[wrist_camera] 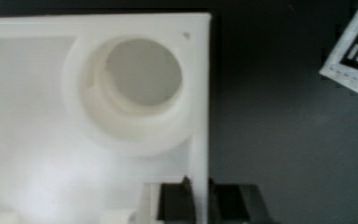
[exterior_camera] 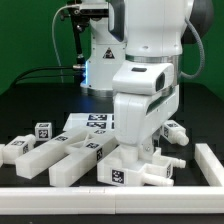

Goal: Assemble chair

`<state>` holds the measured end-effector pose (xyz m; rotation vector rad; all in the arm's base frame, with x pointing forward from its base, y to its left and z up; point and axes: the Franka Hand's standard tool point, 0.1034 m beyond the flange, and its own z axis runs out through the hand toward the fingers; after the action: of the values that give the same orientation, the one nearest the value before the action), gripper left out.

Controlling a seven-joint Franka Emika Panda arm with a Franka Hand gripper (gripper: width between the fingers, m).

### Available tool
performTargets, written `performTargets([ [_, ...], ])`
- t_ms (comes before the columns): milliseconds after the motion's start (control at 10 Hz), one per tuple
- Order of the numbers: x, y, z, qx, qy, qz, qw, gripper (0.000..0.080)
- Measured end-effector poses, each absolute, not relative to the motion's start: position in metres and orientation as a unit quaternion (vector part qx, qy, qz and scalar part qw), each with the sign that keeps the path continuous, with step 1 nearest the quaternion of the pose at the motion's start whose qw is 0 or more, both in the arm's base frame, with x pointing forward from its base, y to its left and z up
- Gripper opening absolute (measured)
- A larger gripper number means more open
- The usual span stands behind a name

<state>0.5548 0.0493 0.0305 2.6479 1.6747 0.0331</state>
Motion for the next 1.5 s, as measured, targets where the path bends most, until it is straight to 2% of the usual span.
performTargets([
  [300, 0.554, 0.046, 0.04, 0.719, 0.695, 0.006, 0.011, 0.0026],
  [800, 0.558, 0.036, 0.037, 0.55, 0.835, -0.018, 0.019, 0.0026],
  [900, 0.558, 0.036, 0.038, 0.479, 0.877, -0.036, 0.011, 0.0028],
  [1100, 0.557, 0.018, 0.037, 0.394, 0.918, -0.044, 0.01, 0.0028],
  [1400, 0.557, 0.017, 0.035, 0.314, 0.948, -0.055, 0.009, 0.0028],
  [1500, 0.563, 0.023, 0.034, 0.235, 0.969, -0.076, -0.005, 0.0028],
])
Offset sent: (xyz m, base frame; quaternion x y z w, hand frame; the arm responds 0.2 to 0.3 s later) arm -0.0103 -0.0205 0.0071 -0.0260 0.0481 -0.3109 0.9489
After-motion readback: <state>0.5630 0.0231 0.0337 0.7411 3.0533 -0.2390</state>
